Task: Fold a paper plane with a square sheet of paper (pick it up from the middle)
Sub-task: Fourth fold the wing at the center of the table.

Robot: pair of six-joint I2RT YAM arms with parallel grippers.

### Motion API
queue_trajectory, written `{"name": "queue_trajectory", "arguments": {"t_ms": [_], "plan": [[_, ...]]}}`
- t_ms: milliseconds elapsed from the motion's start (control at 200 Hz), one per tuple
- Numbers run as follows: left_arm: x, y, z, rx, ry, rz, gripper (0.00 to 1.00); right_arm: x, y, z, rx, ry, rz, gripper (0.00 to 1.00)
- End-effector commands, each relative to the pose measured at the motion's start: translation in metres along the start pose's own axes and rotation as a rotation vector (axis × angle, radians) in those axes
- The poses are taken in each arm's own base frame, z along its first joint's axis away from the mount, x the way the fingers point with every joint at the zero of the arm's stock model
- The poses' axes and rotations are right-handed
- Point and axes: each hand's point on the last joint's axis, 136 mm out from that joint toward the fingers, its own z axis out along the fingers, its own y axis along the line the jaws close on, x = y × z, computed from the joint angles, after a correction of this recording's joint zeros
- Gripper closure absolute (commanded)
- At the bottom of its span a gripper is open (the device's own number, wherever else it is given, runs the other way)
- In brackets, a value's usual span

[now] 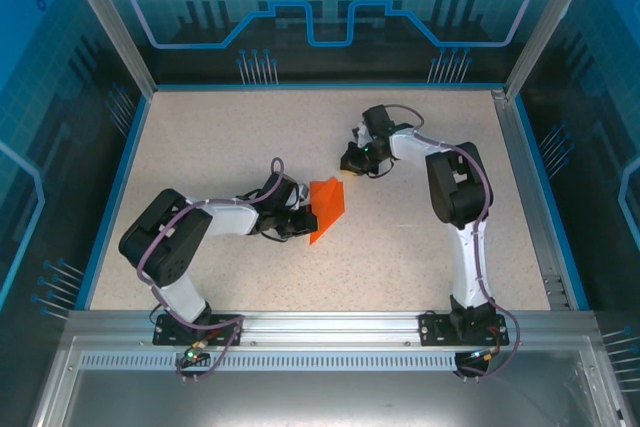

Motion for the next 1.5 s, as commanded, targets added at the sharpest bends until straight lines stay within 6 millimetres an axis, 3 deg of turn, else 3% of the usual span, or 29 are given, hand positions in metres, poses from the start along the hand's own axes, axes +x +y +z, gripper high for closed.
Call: {"name": "queue_trajectory", "arguments": {"t_ms": [0,135,360,505,770,1060,1245,1496], "plan": [[0.069,0.082,-0.003,-0.297,0.201,-0.111,1.0,0.001,0.032,-0.026,-0.055,-0.02,-0.075,0.93],[0.068,0.081,-0.003,-0.294,0.2,-0.11,1.0,0.022,0.042,-0.029,-0.075,-0.011,-0.1,0.92],[0.064,0.074,-0.002,-0.267,0.197,-0.115,1.0,0.075,0.062,-0.007,-0.15,0.085,-0.15,0.92],[0.06,0.068,-0.003,-0.254,0.189,-0.113,1.0,0.093,0.05,0.013,-0.141,0.126,-0.116,0.92],[0.052,0.053,-0.011,-0.22,0.173,-0.104,0.97,0.109,0.007,0.036,-0.007,0.174,-0.087,0.95],[0.015,-0.006,-0.036,-0.106,0.105,-0.034,0.87,0.122,-0.011,0.042,0.038,0.197,-0.061,0.96],[-0.012,-0.033,-0.028,-0.005,0.082,-0.051,0.83,0.124,-0.016,0.044,0.048,0.198,-0.05,0.96],[-0.021,-0.017,0.0,-0.045,0.095,-0.093,0.82,0.126,-0.018,0.047,0.04,0.198,-0.029,0.95]]}}
